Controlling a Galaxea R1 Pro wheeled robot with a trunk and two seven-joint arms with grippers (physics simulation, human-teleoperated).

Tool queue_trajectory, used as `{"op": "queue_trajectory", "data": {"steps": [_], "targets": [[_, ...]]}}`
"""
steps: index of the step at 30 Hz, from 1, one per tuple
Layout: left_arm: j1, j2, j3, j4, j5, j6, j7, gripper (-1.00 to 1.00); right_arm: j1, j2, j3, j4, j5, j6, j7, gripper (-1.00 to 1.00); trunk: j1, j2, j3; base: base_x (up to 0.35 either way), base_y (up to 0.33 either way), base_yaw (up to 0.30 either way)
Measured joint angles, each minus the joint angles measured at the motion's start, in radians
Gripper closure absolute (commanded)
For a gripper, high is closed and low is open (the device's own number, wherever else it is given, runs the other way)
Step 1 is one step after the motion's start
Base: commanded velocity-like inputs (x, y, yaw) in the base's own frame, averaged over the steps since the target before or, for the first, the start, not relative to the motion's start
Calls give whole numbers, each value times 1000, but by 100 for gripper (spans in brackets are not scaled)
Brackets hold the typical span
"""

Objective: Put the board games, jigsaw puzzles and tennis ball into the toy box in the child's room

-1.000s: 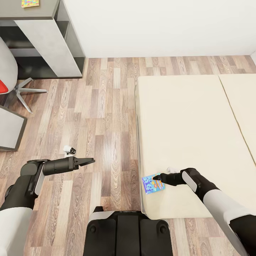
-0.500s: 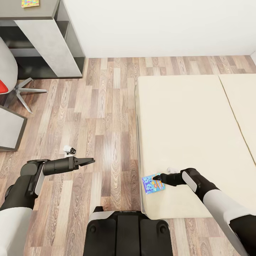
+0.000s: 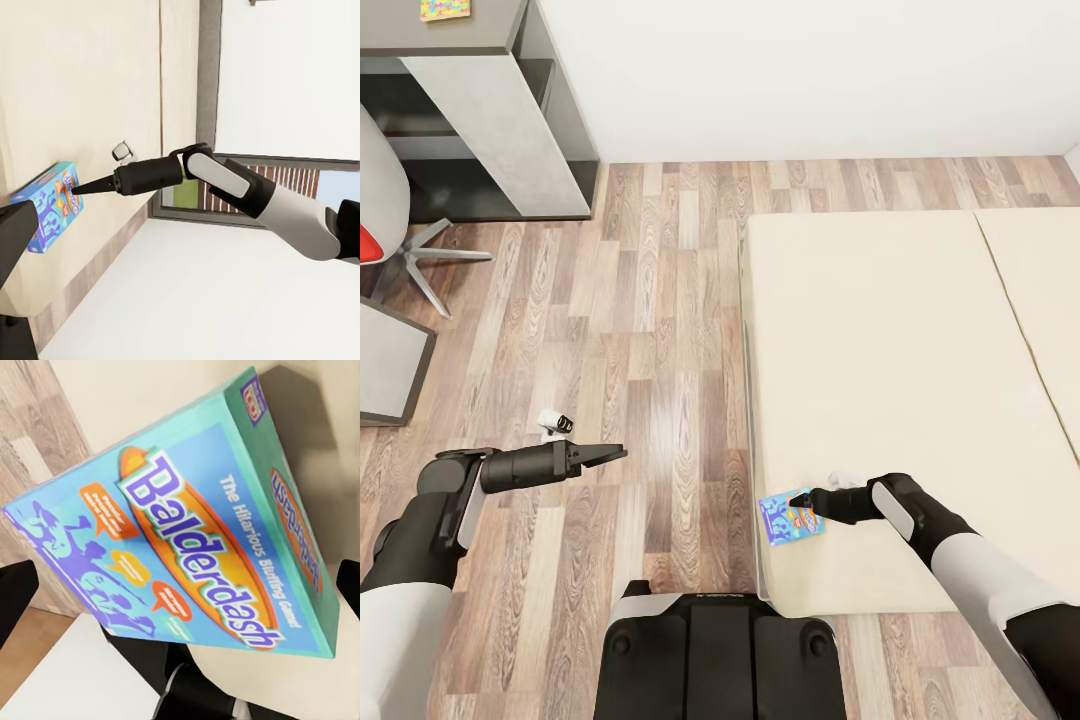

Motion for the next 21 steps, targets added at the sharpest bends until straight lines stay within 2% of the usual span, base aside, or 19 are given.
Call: {"op": "queue_trajectory", "data": {"steps": [21], "targets": [[0,4,0,0,0,0,0,-100,0,-1,-1,0,-13,3,6,-100,0,0,0,0,0,0]]}}
